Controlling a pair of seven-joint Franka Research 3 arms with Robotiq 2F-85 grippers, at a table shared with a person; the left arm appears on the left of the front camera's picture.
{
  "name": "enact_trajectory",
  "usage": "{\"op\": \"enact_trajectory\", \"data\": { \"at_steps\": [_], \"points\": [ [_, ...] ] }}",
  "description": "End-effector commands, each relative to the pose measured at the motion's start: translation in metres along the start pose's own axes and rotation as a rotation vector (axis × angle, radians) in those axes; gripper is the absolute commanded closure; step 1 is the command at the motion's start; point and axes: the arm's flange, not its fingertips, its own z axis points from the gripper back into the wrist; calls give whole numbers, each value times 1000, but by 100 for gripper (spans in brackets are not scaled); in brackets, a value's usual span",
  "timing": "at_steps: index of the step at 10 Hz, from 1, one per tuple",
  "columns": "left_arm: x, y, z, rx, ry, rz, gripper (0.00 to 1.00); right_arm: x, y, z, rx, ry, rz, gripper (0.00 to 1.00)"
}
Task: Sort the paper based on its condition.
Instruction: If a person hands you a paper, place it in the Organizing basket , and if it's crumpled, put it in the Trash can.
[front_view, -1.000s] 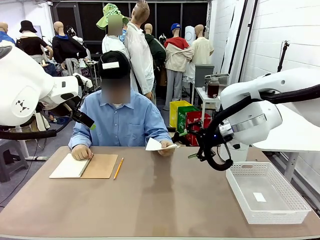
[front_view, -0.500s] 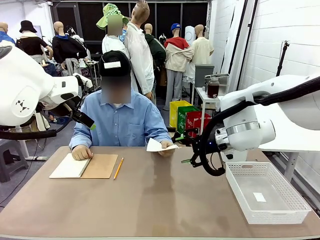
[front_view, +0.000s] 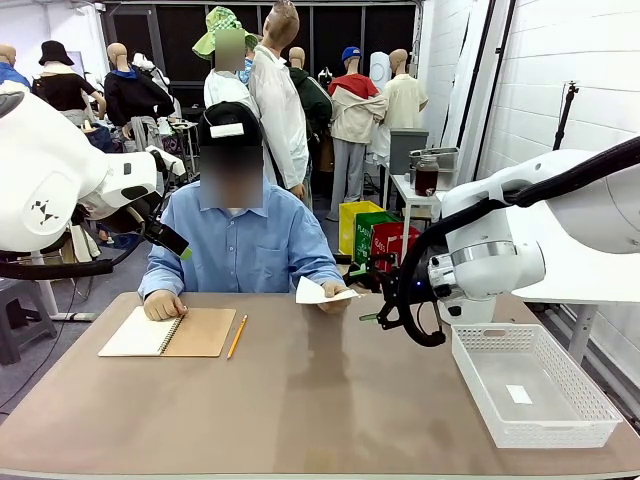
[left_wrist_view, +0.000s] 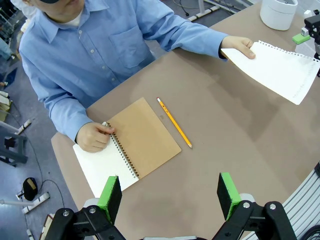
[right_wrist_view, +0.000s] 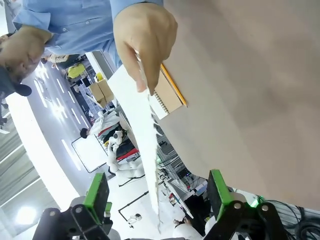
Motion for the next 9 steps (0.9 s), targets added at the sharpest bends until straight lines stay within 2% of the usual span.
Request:
{"op": "enact_trajectory", "data": {
  "at_steps": [1,4,6,7,9],
  "points": [
    [0,1,1,0,-2,1,0,7,-2,-12,43,12,2,10],
    [0,1,1,0,-2,1,0,8,0,-12,50,20,-10,68],
    [0,1,1,0,-2,1,0,9,1,-11,50,18,-14,94],
    [0,1,1,0,-2,1,0,8,2,-11,52,16,-17,100],
    [0,1,1,0,-2,1,0,8,2,-11,52,20,-19,100]
  ]
}}
